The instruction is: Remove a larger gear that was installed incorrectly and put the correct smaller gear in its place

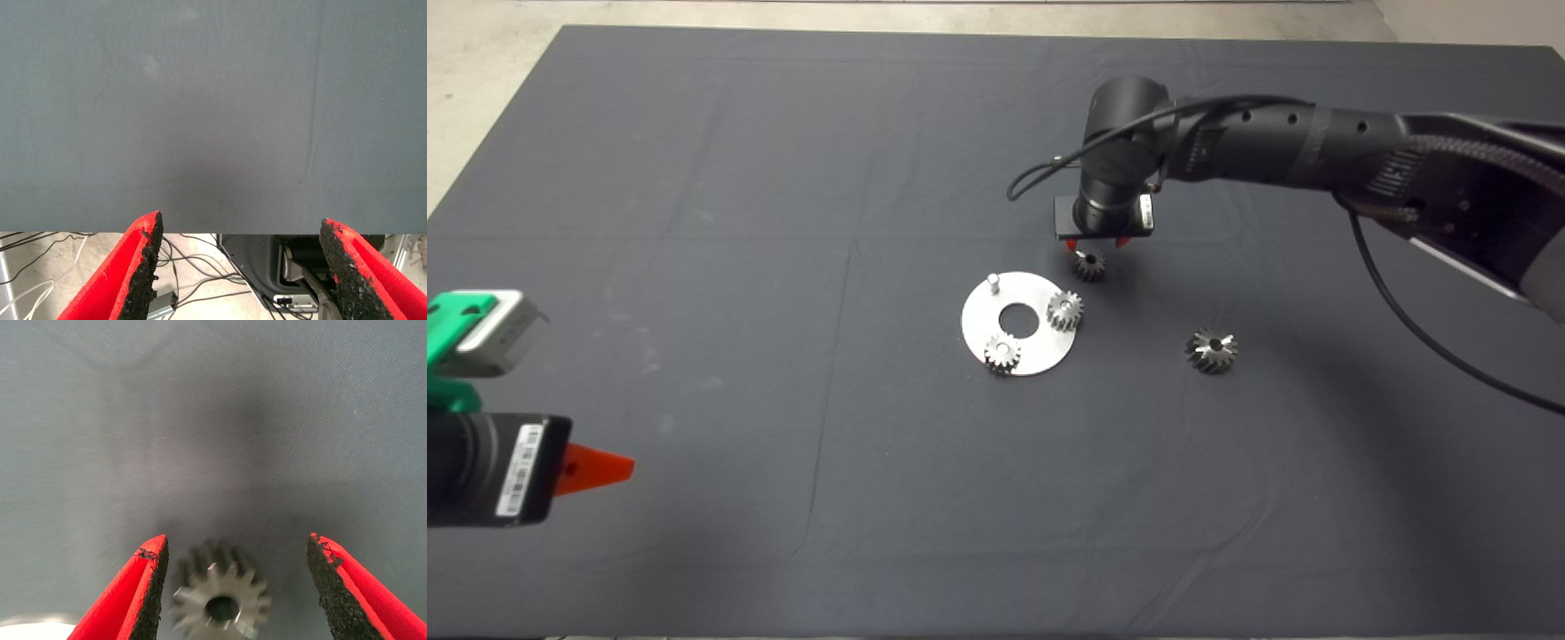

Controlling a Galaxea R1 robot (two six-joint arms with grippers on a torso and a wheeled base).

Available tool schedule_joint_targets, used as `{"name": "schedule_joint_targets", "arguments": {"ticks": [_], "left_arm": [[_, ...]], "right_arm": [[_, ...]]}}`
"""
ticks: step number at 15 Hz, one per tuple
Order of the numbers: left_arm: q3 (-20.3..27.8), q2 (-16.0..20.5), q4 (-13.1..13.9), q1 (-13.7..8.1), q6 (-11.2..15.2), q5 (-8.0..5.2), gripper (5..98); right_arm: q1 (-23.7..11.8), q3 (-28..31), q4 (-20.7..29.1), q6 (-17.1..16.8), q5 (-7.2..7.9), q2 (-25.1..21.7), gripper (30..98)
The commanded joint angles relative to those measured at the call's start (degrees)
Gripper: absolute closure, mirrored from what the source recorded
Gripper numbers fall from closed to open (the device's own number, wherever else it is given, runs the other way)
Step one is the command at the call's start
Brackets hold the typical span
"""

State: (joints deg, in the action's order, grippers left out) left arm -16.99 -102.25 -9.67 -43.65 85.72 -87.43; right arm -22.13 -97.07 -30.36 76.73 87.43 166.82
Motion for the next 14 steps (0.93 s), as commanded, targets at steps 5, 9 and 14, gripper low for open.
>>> {"name": "schedule_joint_targets", "arguments": {"ticks": [5, 9, 14], "left_arm": [[0.84, -0.25, -0.44, -0.12, 0.14, -3.60, 44.4], [0.84, -0.23, -0.35, -0.12, 0.14, -3.54, 44.4], [0.93, -0.36, -0.35, -0.12, 0.14, -3.54, 44.4]], "right_arm": [[-2.66, -1.86, 4.57, 0.35, 2.22, 2.25, 73.3], [-2.57, -4.99, 8.46, 0.00, 2.27, 2.33, 73.3], [-2.48, -6.27, 11.11, 0.00, 0.90, 2.51, 73.3]]}}
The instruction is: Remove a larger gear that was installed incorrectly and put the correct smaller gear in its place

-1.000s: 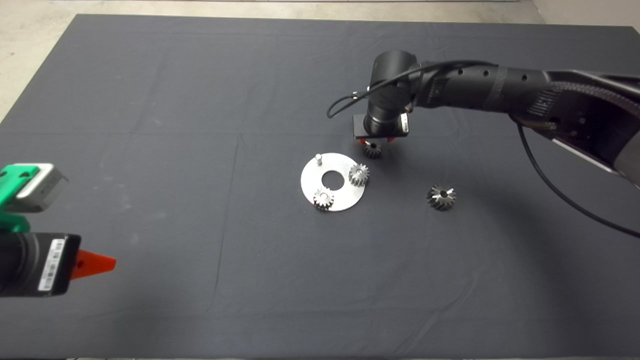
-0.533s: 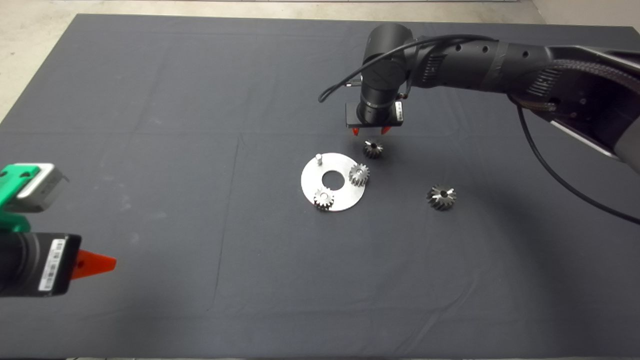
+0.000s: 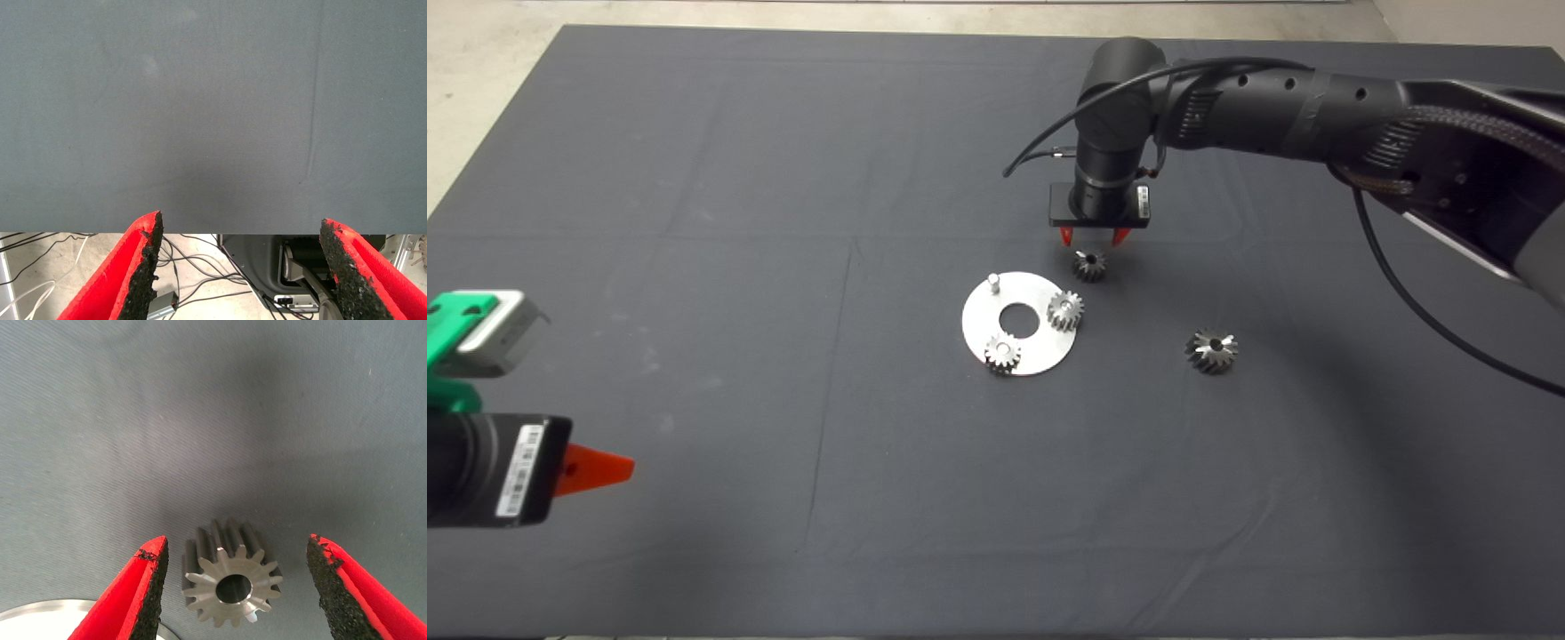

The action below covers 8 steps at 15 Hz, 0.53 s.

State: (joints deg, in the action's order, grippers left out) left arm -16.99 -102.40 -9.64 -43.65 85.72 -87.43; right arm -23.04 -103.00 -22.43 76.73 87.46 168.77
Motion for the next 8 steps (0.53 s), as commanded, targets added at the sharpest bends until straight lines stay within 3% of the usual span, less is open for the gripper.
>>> {"name": "schedule_joint_targets", "arguments": {"ticks": [1, 8], "left_arm": [[0.84, -0.30, -0.38, -0.12, 0.14, -3.54, 44.4], [0.93, -0.57, -0.29, -0.12, 0.14, -3.45, 44.4]], "right_arm": [[-1.57, -0.43, 3.27, 0.00, 0.87, 0.74, 73.3], [-1.57, -0.69, 3.27, 0.00, 0.96, 1.27, 73.3]]}}
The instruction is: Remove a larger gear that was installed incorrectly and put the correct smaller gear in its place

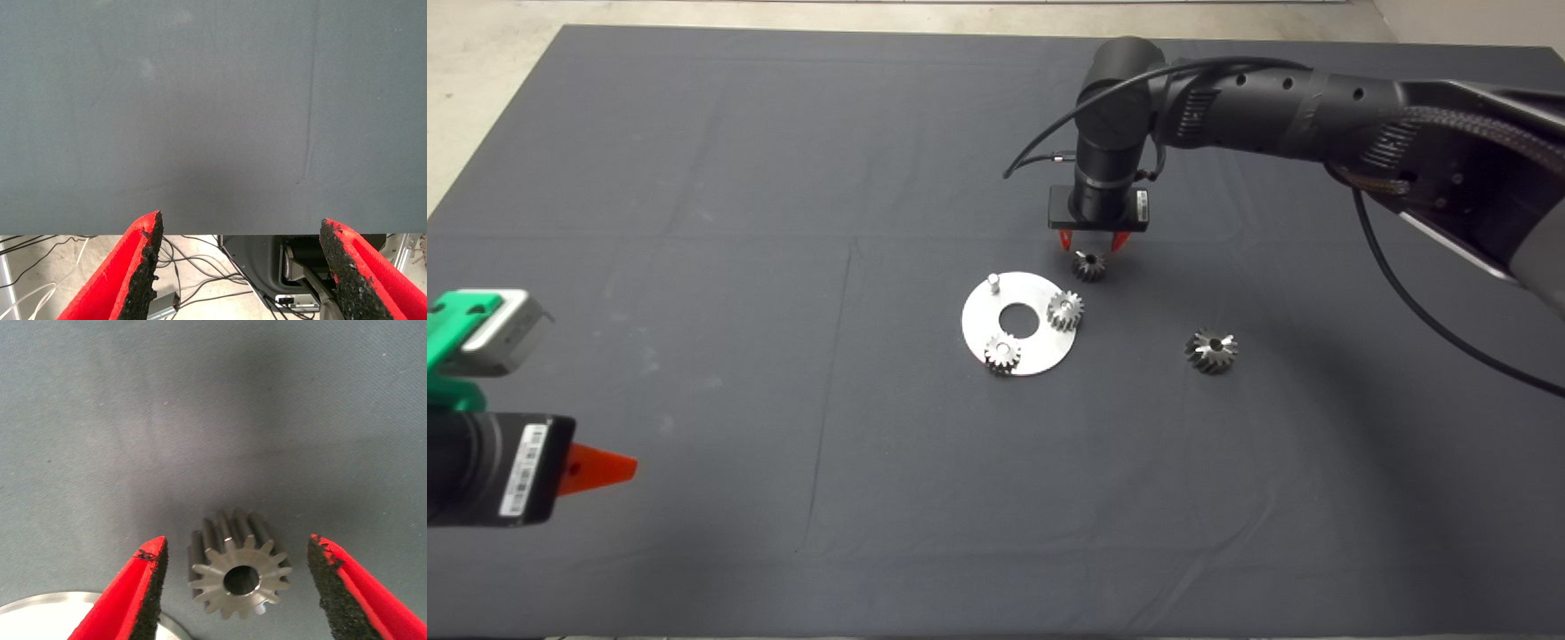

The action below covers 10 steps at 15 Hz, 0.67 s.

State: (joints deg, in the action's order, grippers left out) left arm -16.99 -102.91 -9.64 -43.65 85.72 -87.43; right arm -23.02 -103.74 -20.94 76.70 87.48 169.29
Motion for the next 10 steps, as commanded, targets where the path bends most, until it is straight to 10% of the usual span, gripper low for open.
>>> {"name": "schedule_joint_targets", "arguments": {"ticks": [1, 10], "left_arm": [[0.93, -0.06, -0.29, -0.12, 0.14, -3.45, 44.4], [0.93, -0.15, -0.29, -0.12, 0.14, -3.45, 44.4]], "right_arm": [[-1.51, 0.05, 1.78, 0.03, 0.94, 0.74, 72.3], [1.10, -2.57, 1.70, -0.32, 0.76, 0.65, 65.0]]}}
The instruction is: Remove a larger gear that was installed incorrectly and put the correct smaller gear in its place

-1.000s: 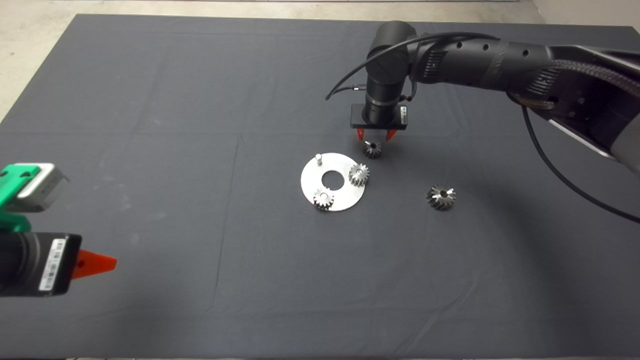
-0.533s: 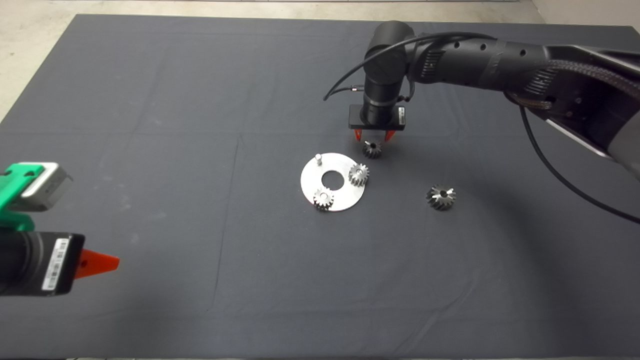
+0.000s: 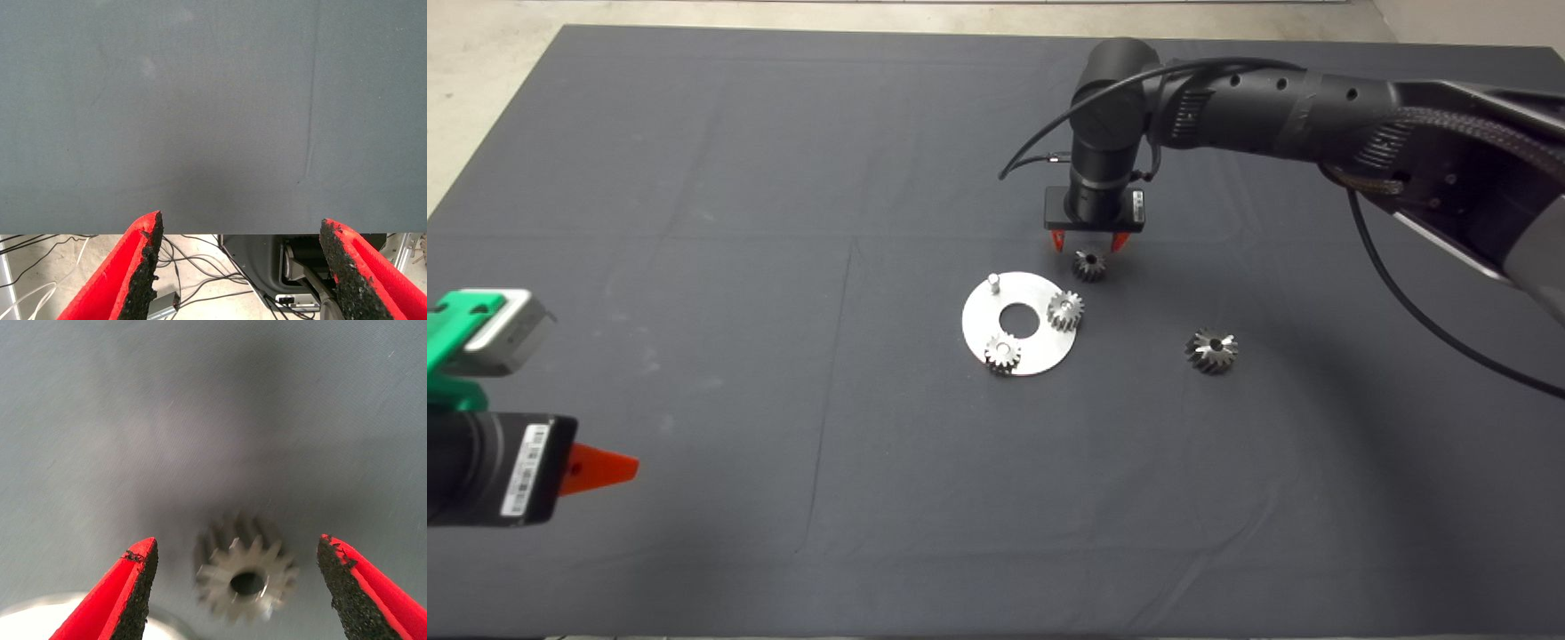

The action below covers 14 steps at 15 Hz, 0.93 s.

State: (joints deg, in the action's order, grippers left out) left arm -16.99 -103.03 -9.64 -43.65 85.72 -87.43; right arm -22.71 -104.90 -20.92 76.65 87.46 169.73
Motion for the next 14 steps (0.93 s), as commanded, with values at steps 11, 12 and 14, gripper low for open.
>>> {"name": "schedule_joint_targets", "arguments": {"ticks": [11, 12, 14], "left_arm": [[0.84, -0.12, -0.29, -0.12, 0.14, -3.54, 44.4], [0.84, -0.12, -0.35, -0.12, 0.14, -3.54, 44.4], [0.84, -0.12, -0.30, -0.12, 0.14, -3.54, 44.4]], "right_arm": [[3.11, -3.36, 1.67, -0.21, -1.24, 0.74, 65.0], [3.11, -3.36, 1.67, -0.01, -1.04, 0.67, 65.0], [2.93, -2.85, 1.67, 0.15, -0.88, 0.74, 65.0]]}}
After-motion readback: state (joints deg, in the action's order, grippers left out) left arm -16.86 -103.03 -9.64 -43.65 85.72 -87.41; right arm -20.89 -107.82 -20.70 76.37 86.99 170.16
